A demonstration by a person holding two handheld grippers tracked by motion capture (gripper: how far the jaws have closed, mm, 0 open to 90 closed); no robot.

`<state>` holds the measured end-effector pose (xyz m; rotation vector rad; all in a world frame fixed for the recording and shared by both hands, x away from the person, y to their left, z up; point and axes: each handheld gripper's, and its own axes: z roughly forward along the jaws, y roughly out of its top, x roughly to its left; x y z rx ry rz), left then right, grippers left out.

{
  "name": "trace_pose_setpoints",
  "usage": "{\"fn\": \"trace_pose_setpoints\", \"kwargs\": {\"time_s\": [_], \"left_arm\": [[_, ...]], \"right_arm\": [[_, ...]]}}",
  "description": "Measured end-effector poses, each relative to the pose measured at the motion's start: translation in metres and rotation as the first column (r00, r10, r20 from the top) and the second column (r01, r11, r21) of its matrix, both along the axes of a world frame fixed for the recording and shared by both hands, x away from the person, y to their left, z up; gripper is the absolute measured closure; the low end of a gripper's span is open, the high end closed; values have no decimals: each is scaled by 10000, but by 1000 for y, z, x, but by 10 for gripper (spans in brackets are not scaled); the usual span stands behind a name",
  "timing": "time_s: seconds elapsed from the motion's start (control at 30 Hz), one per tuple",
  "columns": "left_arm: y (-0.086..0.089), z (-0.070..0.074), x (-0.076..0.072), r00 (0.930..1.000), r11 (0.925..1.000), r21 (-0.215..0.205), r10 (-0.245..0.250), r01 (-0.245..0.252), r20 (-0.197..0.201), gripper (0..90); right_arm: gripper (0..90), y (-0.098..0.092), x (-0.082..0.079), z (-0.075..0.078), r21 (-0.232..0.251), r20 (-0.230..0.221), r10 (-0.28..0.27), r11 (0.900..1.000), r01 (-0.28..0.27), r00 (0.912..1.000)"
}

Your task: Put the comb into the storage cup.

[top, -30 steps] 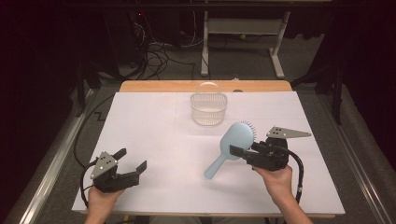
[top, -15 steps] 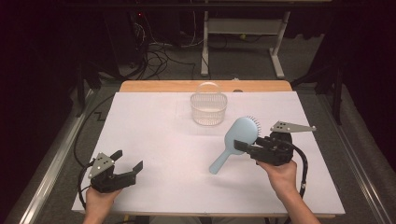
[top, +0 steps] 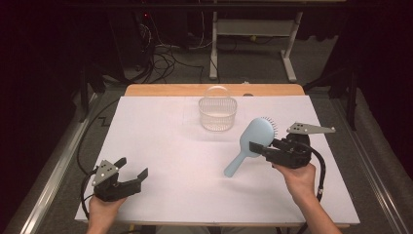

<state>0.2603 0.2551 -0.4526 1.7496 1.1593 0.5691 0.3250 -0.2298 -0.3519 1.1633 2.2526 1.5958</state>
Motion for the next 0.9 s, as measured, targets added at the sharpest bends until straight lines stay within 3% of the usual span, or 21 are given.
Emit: {"fn": "trace_pose_setpoints", "kwargs": {"time_s": [0.57,0.9], "left_arm": [[-1,-2,1,9999,10000,-59,-50,49,-122,114],[2,-1,1,9998,9997,-200,97,-101,-179,114]], "right_arm": [[549,-7,10,6,-99,53,-408,9991,408,9992],[549,-8,15,10,-166,303,-591,9981,596,9978]]}}
